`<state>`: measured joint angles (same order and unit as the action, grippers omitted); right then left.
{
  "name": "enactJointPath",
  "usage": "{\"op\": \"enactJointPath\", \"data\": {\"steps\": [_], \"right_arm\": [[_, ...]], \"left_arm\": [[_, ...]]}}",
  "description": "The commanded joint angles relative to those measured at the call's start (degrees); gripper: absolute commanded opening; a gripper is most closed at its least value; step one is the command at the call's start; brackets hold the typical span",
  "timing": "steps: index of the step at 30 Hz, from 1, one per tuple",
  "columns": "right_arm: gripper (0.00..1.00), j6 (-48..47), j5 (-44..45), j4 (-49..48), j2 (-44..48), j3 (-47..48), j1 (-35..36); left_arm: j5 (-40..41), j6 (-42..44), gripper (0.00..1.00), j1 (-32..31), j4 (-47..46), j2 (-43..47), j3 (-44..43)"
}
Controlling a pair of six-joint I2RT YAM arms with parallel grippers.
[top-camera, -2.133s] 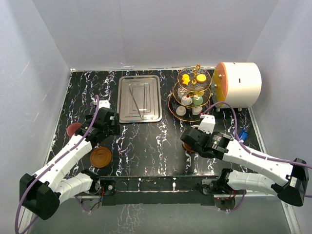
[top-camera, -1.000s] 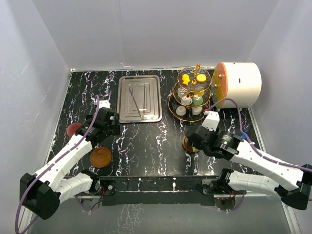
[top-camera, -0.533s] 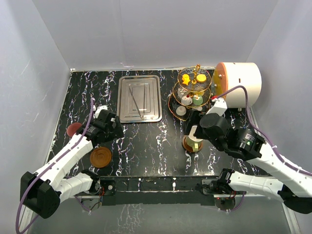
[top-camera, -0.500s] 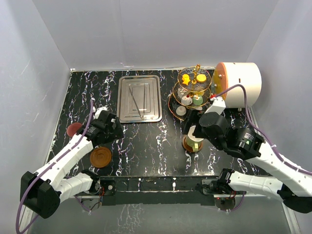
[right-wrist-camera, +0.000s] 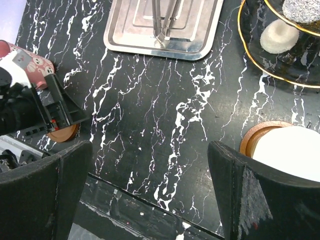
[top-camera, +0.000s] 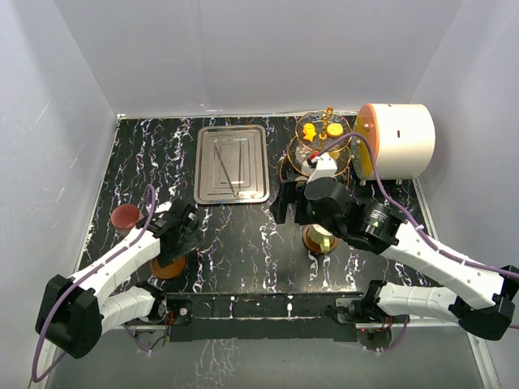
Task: Serve the afternoon tea
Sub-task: Move the coaster to the center of the board.
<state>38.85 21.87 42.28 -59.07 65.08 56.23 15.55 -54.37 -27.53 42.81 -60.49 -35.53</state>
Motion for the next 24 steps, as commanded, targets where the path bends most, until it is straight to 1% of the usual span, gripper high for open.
{"op": "enactJointPath", "data": {"steps": [1,6,12,19,24], "right_arm": [[0.98,-1.96,-0.38,-6.25,1.53,-0.04,-0.07],[0.98,-2.52,0.05,-6.50,1.33,-0.45,-0.06],[0.98,-2.53,1.60,-6.32,1.48,-1.06,-0.11],[0.98,-2.96,3.11,-6.09,1.77,-1.60,-0.07],[0.98,-2.40,6.26,-4.64,2.00,-1.93,-0.06]], "left_arm": [[0.02,-1.40,0.99,0.24,-3.23,-1.56,0.58],[-1.72,1.64,0.99,0.19,-8.04,-2.26,0.54],[-3.55,2.69,0.99,0.21,-9.68,-6.38,0.95],[-9.07,4.18,0.95,0.05,-14.56,-10.06,2.13],[-15.78,6.64,0.94,-0.61,-20.23,-11.83,1.19]]}}
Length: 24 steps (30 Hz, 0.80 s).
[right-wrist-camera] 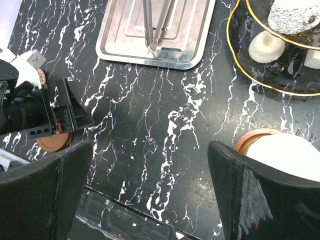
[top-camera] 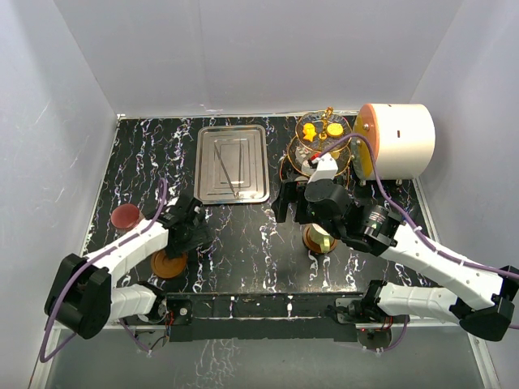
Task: Serve the afternoon tea
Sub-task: Move the coaster to the center of the board.
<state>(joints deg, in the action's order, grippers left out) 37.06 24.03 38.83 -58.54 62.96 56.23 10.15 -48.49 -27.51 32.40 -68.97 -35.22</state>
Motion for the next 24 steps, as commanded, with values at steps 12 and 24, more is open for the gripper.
{"op": "enactJointPath", "data": {"steps": [12,24], "right_arm": [[0.98,1.00,9.22,2.02,2.49,-0.03,-0.06],[0.98,3.10,14.38,4.50,7.15,-0.70,-0.14]], "left_arm": [[-10.17,-1.47,0.94,-16.61,-17.43,-21.81,-15.57],[-13.88,-4.11,0.94,-24.80,-20.00,-35.32,-28.31]]}}
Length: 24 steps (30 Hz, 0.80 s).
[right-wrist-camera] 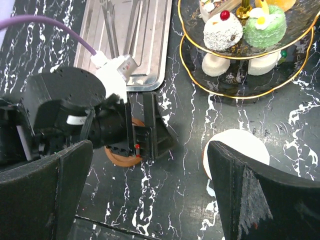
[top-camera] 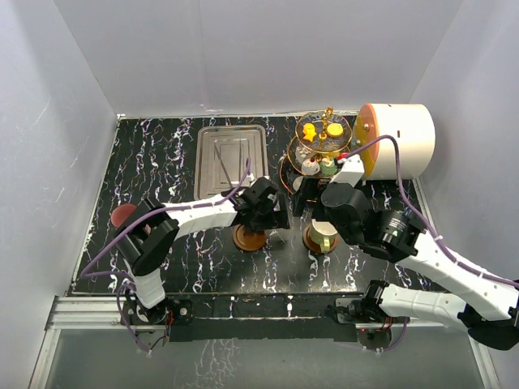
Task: Serve the afternoon tea
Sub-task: Move the coaster to the center of the board.
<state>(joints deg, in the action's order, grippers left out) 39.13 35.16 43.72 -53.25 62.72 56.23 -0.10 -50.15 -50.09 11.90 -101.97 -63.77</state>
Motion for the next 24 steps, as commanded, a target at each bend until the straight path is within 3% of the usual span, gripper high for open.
{"op": "enactJointPath", "data": {"steps": [1,13,24], "right_arm": [[0.98,1.10,3.19,-0.31,1.99,-0.63,-0.16],[0.98,1.71,2.38,-0.13,0.94,-0.65,-0.11],[0.98,1.56,1.86,-1.21,2.25,-0.97,-0.13]], "left_arm": [[-3.83,-2.75,0.94,-2.74,0.19,-2.40,0.16],[-4.20,-2.35,0.94,-4.69,-0.99,-2.68,-3.57],[11.36,4.53,0.99,-4.28,9.20,7.50,-7.74]]}}
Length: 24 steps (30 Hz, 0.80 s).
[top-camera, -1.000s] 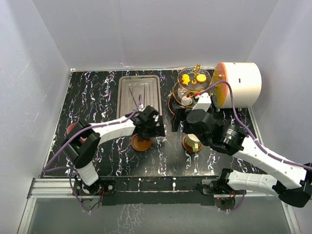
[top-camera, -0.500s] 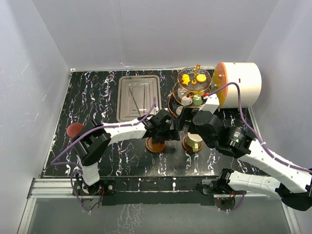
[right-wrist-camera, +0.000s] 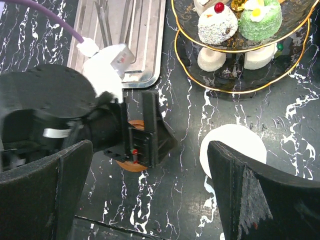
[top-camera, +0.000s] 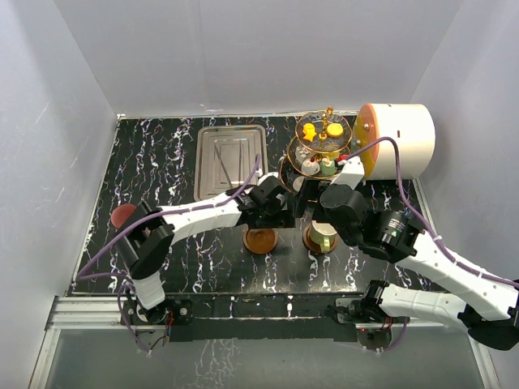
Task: Serve the afternoon tea
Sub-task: Move the coaster to the center of the board.
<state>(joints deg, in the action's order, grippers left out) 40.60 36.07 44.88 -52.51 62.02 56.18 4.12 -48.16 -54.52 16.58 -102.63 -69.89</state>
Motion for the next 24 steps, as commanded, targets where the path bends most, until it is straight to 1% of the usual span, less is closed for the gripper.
{"op": "enactJointPath", "data": {"steps": [1,6,9,12,14,16,18,24], "right_arm": [[0.98,0.15,0.81,-2.61,1.63,-0.36,-0.05],[0.98,-0.09,-1.12,-4.67,1.81,-0.82,-0.07],[0.98,-0.58,-3.01,-6.47,1.52,-1.36,-0.09],[0.98,-0.81,-4.84,-7.78,0.96,-1.48,-0.03],[0.98,-0.86,-5.41,-7.91,0.44,-1.26,-0.03],[0.98,-0.83,-5.63,-8.04,0.16,-1.20,-0.09],[0.98,-0.87,-5.71,-8.27,-0.06,-1.28,-0.13],[0.98,-0.88,-6.11,-8.45,-0.59,-1.45,-0.11]], "left_arm": [[7.60,1.93,0.99,0.62,4.70,9.46,-0.32],[10.95,-0.46,0.99,2.34,7.74,15.96,6.41],[9.32,-2.03,0.99,5.60,7.97,20.04,12.11],[5.60,-3.16,0.99,8.60,5.41,23.79,17.84],[4.08,-4.00,0.99,8.89,2.72,28.17,21.33],[2.63,-5.45,0.99,9.03,-0.51,30.12,25.08],[0.94,-7.04,0.99,9.30,-2.49,29.70,27.01],[-4.51,-8.13,0.99,9.37,-8.63,24.56,27.95]]}}
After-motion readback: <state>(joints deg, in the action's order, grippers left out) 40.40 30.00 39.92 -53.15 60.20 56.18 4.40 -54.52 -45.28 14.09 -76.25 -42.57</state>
